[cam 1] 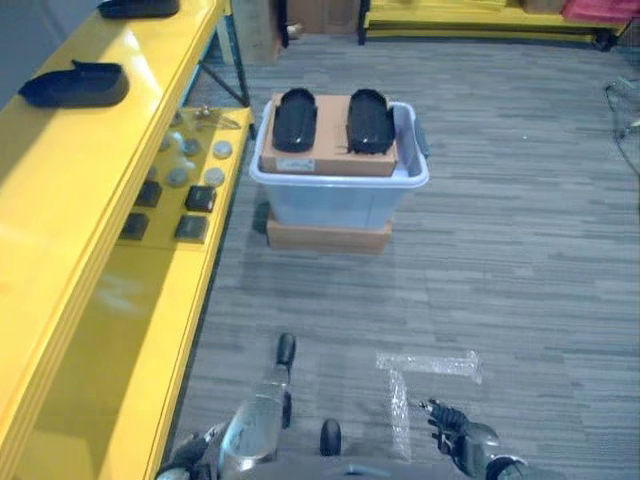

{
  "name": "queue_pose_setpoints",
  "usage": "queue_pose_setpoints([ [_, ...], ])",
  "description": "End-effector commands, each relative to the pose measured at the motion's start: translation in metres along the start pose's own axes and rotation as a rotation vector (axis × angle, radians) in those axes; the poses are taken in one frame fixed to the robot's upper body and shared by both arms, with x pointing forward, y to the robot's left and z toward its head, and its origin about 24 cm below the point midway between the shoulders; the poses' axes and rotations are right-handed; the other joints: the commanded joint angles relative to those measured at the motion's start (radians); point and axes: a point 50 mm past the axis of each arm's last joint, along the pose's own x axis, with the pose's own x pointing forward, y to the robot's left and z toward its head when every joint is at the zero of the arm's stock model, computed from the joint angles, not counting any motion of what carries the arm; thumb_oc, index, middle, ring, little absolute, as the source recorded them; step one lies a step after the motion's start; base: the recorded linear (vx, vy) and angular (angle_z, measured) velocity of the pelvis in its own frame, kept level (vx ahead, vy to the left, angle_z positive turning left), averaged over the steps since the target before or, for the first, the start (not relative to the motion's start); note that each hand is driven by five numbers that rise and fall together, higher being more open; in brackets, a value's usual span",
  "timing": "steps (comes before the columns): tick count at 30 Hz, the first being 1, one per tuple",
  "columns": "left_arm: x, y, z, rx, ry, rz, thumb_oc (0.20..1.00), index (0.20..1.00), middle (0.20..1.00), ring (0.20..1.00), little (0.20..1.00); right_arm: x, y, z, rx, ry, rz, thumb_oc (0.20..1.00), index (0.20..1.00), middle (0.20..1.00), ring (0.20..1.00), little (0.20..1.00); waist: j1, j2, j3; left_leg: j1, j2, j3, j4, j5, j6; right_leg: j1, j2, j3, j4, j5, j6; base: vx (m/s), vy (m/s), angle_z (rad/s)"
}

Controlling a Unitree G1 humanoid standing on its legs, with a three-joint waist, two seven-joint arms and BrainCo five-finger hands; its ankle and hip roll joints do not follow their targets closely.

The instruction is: Move parts from the plastic box to the shelf.

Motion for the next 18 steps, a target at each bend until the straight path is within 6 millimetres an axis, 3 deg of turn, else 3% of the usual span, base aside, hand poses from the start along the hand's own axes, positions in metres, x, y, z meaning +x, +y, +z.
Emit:
queue_pose_setpoints([
  [1,0.003,0.015,0.035,0.063,-0.13,0.045,1.0,1.0,1.0,1.0,1.0,-0.001,0.0,-0.001,0.023,-0.016,0.014,1.0,1.0,1.0,1.0,1.0,0.012,-0.016,-0.025,0.081,-0.011,0.01,0.016,-0.018,0.059,-0.209,-0.07,-0.088,0.454,0.038,0.125,0.33,0.188,-0.22],
  [3,0.004,0.02,0.046,0.05,-0.165,0.052,1.0,1.0,1.0,1.0,1.0,-0.001,0.006,-0.006,0.0,-0.005,0.029,1.0,1.0,1.0,1.0,1.0,0.0,0.009,-0.023,0.143,-0.005,-0.007,0.01,-0.043,0.091,-0.344,-0.099,-0.12,0.727,0.101,0.162,0.23,0.149,-0.19],
  [5,0.004,0.02,0.053,0.043,-0.194,0.059,1.0,1.0,1.0,1.0,1.0,-0.001,0.01,-0.01,0.007,0.025,0.046,1.0,1.0,1.0,1.0,1.0,-0.005,0.016,-0.021,0.17,0.001,-0.002,0.017,-0.062,0.101,-0.4,-0.132,-0.141,0.747,0.118,0.165,0.25,0.057,-0.01],
  [6,0.004,0.021,0.061,0.018,-0.221,0.057,1.0,1.0,1.0,1.0,1.0,0.0,0.015,-0.015,0.015,0.062,0.057,1.0,1.0,1.0,1.0,1.0,-0.009,0.018,-0.014,0.196,0.002,0.0,0.016,-0.077,0.103,-0.409,-0.162,-0.159,0.695,0.111,0.158,0.41,-0.073,0.17],
  [7,0.004,0.02,0.071,0.005,-0.25,0.043,1.0,1.0,1.0,1.0,1.0,0.0,0.019,-0.019,0.008,0.088,0.057,1.0,1.0,1.0,1.0,1.0,-0.012,0.01,-0.011,0.216,-0.005,-0.002,0.017,-0.097,0.098,-0.388,-0.176,-0.177,0.546,0.113,0.155,0.33,-0.102,0.21],
  [8,0.004,0.02,0.072,0.005,-0.253,0.042,1.0,1.0,1.0,1.0,1.0,0.0,0.019,-0.02,0.007,0.092,0.057,1.0,1.0,1.0,1.0,1.0,-0.015,0.01,-0.007,0.222,-0.005,-0.005,0.017,-0.099,0.098,-0.379,-0.176,-0.18,0.529,0.114,0.155,0.29,-0.146,0.07],
  [9,0.004,0.018,0.079,0.009,-0.268,0.036,1.0,1.0,1.0,1.0,1.0,0.0,0.019,-0.023,0.001,0.108,0.052,1.0,1.0,1.0,1.0,1.0,-0.02,0.002,-0.006,0.23,-0.013,-0.01,0.02,-0.11,0.095,-0.378,-0.178,-0.18,0.435,0.124,0.157,0.28,-0.163,0.17],
  [11,0.004,0.015,0.094,-0.017,-0.286,0.018,1.0,1.0,1.0,1.0,1.0,-0.003,0.015,-0.036,0.01,0.183,0.041,1.0,1.0,1.0,1.0,1.0,-0.068,-0.012,-0.002,0.293,-0.035,-0.054,0.015,-0.162,0.092,-0.392,-0.175,-0.115,0.193,0.188,0.172,0.47,-0.24,0.32],
  [13,0.005,0.012,0.095,-0.032,-0.28,0.012,1.0,1.0,1.0,1.0,1.0,-0.006,0.012,-0.046,0.015,0.232,0.036,1.0,1.0,1.0,1.0,1.0,-0.092,-0.012,-0.013,0.319,-0.036,-0.073,-0.003,-0.174,0.092,-0.403,-0.157,-0.067,0.166,0.204,0.173,0.34,-0.204,0.47],
  [18,0.006,0.001,0.085,-0.043,-0.235,0.011,1.0,1.0,1.0,1.0,1.0,-0.009,0.01,-0.057,0.078,0.258,0.027,1.0,1.0,1.0,1.0,1.0,-0.093,-0.021,-0.039,0.312,-0.005,-0.071,0.005,-0.169,0.076,-0.341,-0.135,-0.064,0.142,0.167,0.143,0.23,-0.241,0.53],
])
